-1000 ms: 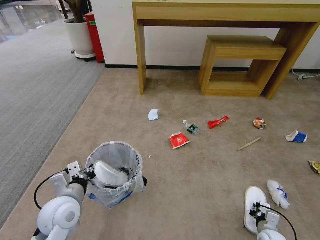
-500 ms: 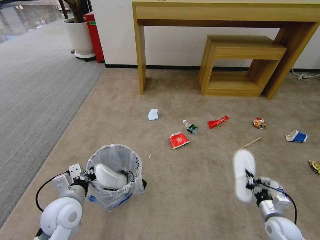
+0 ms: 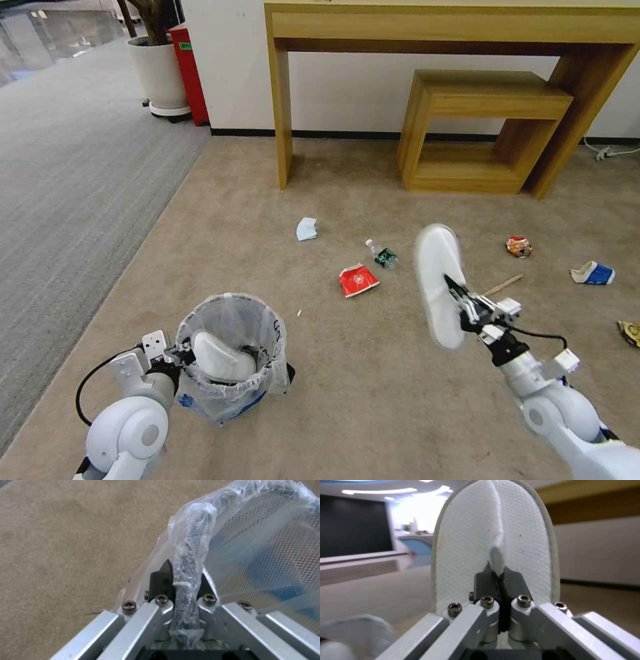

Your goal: Pick up the trash bin and place the garbage on the floor into it.

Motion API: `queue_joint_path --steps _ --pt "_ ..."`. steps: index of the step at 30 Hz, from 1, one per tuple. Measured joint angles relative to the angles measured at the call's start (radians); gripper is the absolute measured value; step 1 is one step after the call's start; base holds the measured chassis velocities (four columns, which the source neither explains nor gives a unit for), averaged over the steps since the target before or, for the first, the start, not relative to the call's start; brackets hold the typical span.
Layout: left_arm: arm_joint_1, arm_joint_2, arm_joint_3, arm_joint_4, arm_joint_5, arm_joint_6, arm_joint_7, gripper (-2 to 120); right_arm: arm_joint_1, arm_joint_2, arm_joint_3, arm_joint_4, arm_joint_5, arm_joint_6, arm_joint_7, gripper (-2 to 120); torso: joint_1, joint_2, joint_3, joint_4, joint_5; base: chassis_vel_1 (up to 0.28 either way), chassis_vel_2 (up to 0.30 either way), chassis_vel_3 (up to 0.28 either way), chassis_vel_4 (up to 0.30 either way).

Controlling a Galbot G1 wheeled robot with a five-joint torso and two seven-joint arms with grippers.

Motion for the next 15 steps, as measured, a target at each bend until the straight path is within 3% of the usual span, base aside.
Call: queue_joint_path --steps 7,15 --pt "-0.014 0.001 0.035 -0.039 -0.033 0.029 -0.022 2 0.168 -0.072 -0.199 0.101 -0.015 -0.023 0.023 0 0.000 0.000 0.000 0.0002 0.0000 0.000 0.000 0.000 0.000" --pt "-0.011 0.013 0.037 -0.122 -0.081 0.052 -0.049 2 0.248 -0.077 -0.297 0.076 -0.034 -0.022 0.024 0 0.000 0.000 0.000 0.0000 0.0004 0.000 0.000 0.000 0.000"
